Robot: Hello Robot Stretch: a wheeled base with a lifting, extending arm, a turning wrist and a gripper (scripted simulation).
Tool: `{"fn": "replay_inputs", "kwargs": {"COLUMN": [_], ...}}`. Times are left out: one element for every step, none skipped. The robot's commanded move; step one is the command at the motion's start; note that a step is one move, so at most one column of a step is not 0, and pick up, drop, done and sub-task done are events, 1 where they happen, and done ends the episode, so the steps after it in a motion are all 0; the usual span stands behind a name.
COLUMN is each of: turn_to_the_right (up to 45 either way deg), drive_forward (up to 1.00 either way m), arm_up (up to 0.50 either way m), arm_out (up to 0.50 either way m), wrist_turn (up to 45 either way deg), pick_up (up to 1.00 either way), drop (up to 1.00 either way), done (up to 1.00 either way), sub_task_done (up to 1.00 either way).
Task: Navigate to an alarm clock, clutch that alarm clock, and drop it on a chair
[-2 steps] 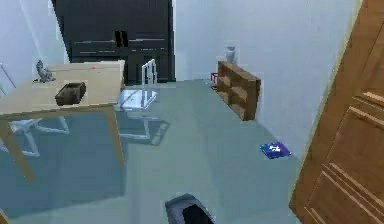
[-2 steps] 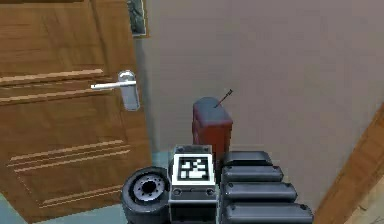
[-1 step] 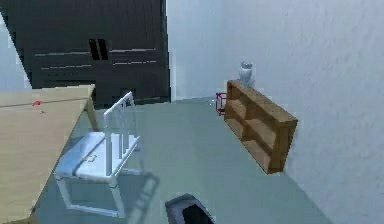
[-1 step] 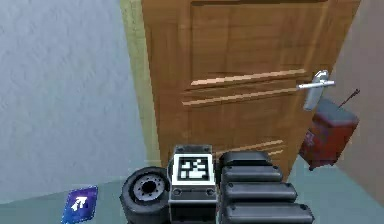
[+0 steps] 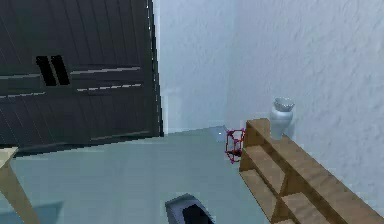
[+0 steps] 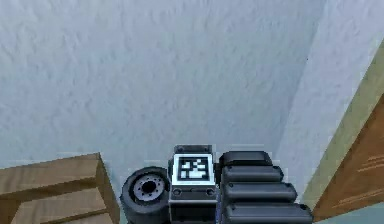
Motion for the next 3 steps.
{"fn": "replay_inputs", "kwargs": {"turn_to_the_right": [-12.0,0.0,-3.0], "drive_forward": [0.00,0.25,0.00], "arm_up": [0.00,0.00,0.00], "arm_out": [0.00,0.00,0.00], "wrist_turn": [0.0,0.0,0.0], "pick_up": [0.00,0.00,0.00], "drop": [0.00,0.00,0.00], "done": [0.00,0.00,0.00], "sub_task_done": [0.00,0.00,0.00]}}
